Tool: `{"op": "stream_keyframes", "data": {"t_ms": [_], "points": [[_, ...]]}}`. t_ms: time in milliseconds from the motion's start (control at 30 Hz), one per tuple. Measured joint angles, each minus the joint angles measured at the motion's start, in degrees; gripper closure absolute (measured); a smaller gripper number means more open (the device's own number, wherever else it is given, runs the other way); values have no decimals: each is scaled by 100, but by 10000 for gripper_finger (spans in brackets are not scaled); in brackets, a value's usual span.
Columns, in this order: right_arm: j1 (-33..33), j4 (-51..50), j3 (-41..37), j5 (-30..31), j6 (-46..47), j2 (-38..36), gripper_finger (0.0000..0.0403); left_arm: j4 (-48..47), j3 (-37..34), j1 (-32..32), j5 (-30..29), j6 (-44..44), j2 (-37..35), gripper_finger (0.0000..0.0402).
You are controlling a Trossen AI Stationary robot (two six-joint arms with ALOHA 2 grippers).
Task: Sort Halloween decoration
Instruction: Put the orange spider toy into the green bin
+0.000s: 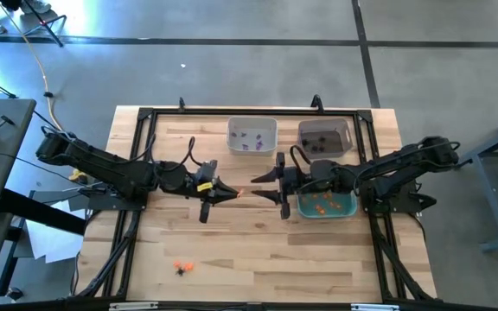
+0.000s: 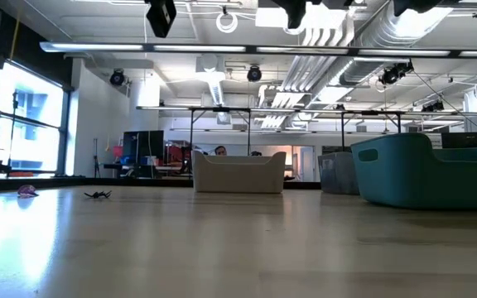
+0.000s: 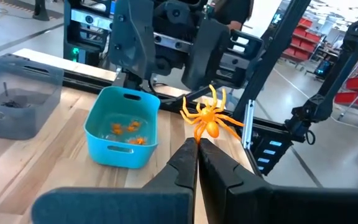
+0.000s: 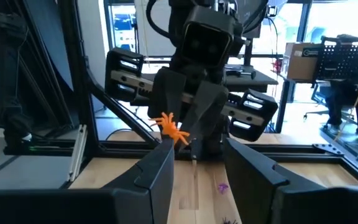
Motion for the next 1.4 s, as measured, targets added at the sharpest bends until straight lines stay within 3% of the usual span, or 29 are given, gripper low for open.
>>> {"op": "stream_keyframes", "data": {"t_ms": [300,500,1400], "points": [[0,117,0,-171,26,0,265,95,0,-2,-2,-4,4,402],[-1,538,0,-190,26,221,265,672,5,-11,250,-7,372,402],[0,1027,0,-500,328,555,265,771,0,66,256,50,402,402]]}}
